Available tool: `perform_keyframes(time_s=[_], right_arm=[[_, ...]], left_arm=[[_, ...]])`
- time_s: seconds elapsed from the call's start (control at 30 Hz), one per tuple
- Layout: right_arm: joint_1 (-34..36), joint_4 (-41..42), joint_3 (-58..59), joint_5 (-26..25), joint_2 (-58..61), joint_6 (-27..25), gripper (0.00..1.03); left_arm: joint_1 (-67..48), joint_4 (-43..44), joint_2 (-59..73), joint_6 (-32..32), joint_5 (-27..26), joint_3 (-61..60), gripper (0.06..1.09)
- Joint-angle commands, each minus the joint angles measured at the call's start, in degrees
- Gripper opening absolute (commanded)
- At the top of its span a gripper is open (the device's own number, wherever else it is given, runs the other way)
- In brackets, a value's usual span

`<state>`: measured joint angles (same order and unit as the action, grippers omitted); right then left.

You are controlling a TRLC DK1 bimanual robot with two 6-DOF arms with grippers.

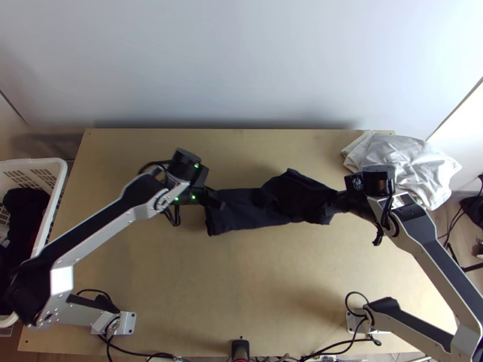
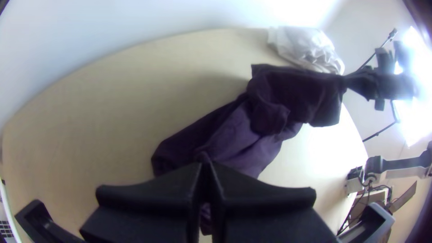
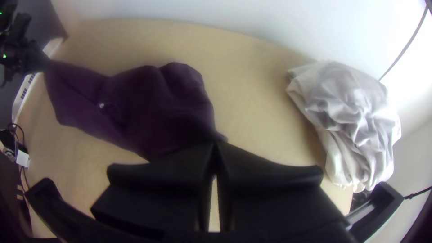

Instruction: Fold the t-shirt

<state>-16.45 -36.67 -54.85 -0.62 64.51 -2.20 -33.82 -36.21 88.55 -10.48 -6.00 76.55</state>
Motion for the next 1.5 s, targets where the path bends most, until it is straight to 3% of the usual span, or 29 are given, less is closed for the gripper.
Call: perform_keyframes(time_s=[0.0,0.27,0.47,0.63,1.03,1.47], right_arm=[[1.86,-0.34,0.01,1.68,-2.28,2.46,0.03],[3.09,-2.89,-14.06,1.94,-1.84,5.36,0.03],[5.72,-7.46,-11.95,1.94,0.09,10.63,0.03],[5.81,-8.69,-8.96,5.02,-2.2,12.48,0.03],[6.87,-13.7,-18.1,8.45,-5.71,13.97,0.03],[7.75,-15.45,-34.36,7.74,-7.47,11.86,0.03]], left_arm=[[1.22,-4.4,-5.06,0.99,-0.5,8.52,0.09],[3.59,-7.92,-7.52,3.01,-0.42,20.3,0.09],[4.73,-11.34,-11.21,3.1,-0.42,26.01,0.09],[5.0,-14.42,-14.02,3.1,-0.42,30.85,0.09],[8.77,-19.43,-16.83,3.1,-0.42,39.9,0.09],[15.37,-20.04,-17.1,3.1,-0.42,48.07,0.09]])
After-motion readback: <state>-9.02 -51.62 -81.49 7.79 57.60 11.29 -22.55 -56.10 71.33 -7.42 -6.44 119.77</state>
